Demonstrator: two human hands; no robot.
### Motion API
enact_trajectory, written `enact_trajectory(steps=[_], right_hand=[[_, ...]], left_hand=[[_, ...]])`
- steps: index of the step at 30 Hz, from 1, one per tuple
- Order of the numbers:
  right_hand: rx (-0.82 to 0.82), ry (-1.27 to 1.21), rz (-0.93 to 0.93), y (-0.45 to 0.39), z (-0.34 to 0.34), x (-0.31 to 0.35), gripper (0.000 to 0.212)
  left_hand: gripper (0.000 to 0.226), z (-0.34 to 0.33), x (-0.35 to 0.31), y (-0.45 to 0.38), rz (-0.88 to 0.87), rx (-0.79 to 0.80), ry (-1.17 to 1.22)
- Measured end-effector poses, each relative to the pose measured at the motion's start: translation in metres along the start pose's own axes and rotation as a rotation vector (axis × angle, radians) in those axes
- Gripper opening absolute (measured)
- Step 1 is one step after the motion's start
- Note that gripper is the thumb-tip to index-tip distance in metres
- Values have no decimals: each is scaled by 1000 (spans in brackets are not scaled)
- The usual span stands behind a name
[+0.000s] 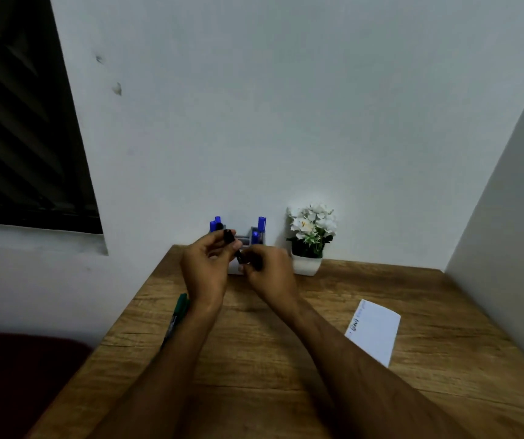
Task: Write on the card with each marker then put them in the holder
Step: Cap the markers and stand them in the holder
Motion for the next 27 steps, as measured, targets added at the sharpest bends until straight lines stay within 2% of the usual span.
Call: enact_trajectory(steps=[5,10,14,18,23,27], right_hand=[[-58,7,1,-31,-21,6,11],[-75,-27,-1,-50,-32,14,18],[-104,-32,-27,-61,-42,14,14],[-63,-2,-75,-62,-50,7,16],[-67,10,-81,-59,-54,-3,19],[-6,-2,-69,-57,-57,-8,20]], left_hand=[[22,11,-10,-20,-133,-33,-77],[18,14,-12,-42,-165,-67,-77],[18,10,-9,-53,-219,-66,-117],[19,3,10,-62,-214,-35,-228],[19,1,33,-64,-105,-31,-422],[21,-6,42,-65,-57,7,-579]])
Point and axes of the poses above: each hand's wrist, its own y-axis away from the middle knuckle, its own z-axis out of the back of the hand, x = y × z, the point moved 3 cm from there along -y, towards the middle knuckle, and after that the axes turned 9 degrees about -y, right-handed, at the moved point
